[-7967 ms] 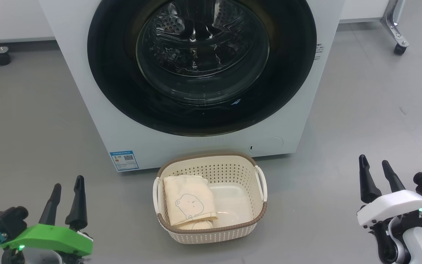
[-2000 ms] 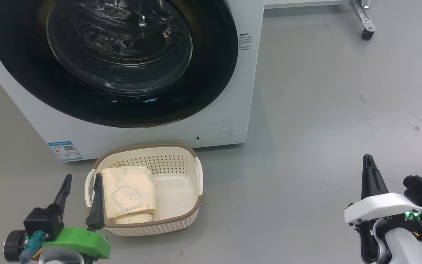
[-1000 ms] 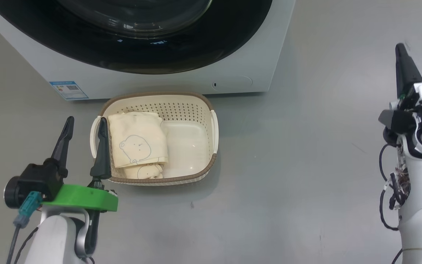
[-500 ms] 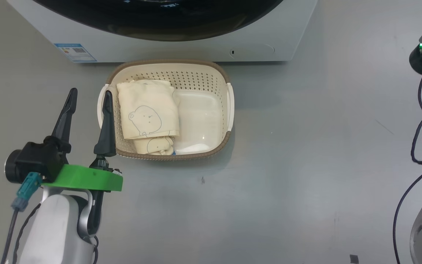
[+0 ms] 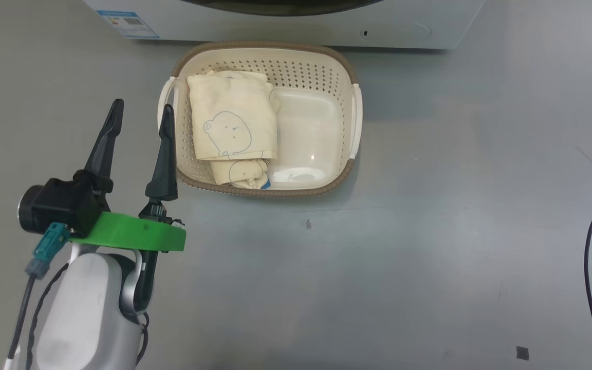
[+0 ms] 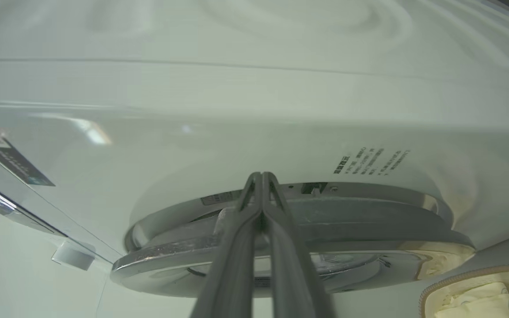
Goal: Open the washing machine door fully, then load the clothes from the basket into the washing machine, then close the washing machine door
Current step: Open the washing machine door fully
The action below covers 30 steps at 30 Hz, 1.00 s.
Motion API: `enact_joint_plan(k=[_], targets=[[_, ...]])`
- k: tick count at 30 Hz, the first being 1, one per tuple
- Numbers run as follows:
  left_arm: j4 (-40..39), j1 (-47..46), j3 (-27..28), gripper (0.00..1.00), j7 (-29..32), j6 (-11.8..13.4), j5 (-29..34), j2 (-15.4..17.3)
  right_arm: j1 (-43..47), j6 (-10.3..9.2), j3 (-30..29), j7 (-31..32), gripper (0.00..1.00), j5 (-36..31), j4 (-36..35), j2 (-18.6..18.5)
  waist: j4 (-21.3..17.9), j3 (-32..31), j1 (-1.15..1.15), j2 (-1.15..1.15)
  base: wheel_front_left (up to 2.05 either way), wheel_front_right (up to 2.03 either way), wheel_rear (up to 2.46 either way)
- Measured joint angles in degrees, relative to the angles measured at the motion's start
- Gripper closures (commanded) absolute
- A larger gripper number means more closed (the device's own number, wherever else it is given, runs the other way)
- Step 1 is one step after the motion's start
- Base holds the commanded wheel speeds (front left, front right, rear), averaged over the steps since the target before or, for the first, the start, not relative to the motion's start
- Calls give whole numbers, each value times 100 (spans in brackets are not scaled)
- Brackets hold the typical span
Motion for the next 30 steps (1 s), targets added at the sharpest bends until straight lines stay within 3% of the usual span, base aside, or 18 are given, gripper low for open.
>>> enact_joint_plan(k=[14,30], targets=[[0,-181,-158,0,0,65,-404,-23,-625,-68,322,334,100,-133,460,-110,509,386,0,0,0,0,0],[3,-185,-183,0,0,201,-460,-27,-833,-55,457,725,100,-164,871,-310,642,409,0,0,0,0,0]])
